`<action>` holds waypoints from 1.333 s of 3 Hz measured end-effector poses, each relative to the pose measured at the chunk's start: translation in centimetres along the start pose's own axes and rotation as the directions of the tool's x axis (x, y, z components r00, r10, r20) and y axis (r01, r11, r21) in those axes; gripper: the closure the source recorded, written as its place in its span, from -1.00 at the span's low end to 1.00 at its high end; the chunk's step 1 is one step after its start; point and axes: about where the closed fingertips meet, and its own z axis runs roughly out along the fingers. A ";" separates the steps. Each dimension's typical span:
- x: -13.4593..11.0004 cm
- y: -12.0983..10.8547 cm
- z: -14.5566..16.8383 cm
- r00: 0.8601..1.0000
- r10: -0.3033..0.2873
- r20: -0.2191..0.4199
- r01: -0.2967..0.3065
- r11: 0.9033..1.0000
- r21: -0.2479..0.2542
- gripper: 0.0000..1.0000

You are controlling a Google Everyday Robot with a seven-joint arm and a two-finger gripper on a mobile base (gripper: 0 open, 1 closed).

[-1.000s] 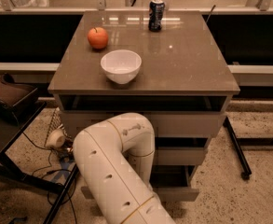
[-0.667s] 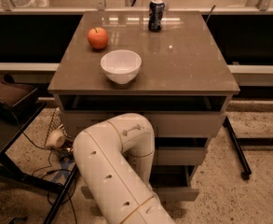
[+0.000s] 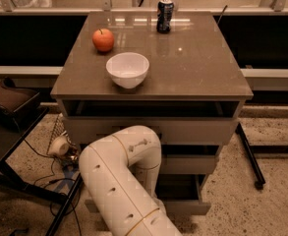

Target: Close bottom drawer

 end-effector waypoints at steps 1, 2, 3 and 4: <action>-0.9 -1.0 1.8 1.000 -0.001 0.029 -0.001 0.999 0.046 1.00; -1.1 -1.2 2.0 0.999 0.000 0.033 -0.001 0.999 0.051 1.00; -1.2 -0.4 1.7 0.999 0.008 0.036 -0.009 1.000 0.027 1.00; -1.3 1.4 0.6 0.999 0.035 0.034 -0.034 0.999 -0.019 1.00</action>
Offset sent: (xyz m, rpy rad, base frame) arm 0.0358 0.0276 -0.0144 0.0625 -0.0716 0.0682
